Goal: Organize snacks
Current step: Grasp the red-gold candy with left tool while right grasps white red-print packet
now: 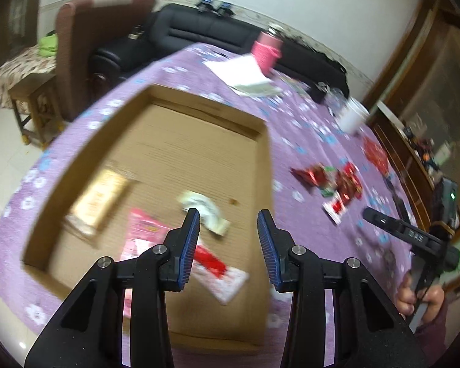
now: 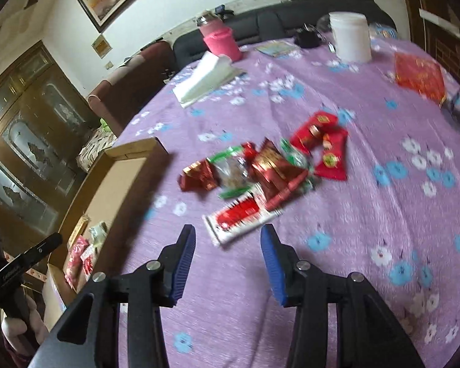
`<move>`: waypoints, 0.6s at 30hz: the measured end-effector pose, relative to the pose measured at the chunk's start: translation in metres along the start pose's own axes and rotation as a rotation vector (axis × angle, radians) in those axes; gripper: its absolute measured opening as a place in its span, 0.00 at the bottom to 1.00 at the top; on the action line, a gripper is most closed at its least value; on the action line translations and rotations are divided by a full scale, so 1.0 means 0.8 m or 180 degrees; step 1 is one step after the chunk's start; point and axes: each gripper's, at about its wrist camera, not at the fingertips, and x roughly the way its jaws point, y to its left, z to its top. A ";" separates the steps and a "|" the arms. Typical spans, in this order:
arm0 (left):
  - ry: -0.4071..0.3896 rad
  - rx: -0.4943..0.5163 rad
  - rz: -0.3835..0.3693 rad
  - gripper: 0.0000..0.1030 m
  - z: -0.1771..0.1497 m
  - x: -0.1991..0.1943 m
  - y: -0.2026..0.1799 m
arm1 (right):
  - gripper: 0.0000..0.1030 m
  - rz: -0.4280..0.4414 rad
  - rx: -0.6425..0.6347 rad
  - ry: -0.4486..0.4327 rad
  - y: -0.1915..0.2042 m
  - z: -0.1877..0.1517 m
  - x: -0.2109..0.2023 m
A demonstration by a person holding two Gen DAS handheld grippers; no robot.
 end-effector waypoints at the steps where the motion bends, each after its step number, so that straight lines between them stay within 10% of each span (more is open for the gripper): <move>1: 0.0034 0.0055 -0.0011 0.38 -0.002 0.004 -0.010 | 0.49 -0.0005 0.0005 0.0029 -0.002 -0.001 0.004; 15: 0.0173 0.0647 -0.0052 0.38 0.003 0.041 -0.088 | 0.55 -0.0613 -0.0114 0.0086 0.031 0.022 0.080; 18: 0.0150 0.0791 -0.0054 0.38 0.016 0.053 -0.104 | 0.33 -0.0801 -0.0251 0.0057 0.031 0.023 0.080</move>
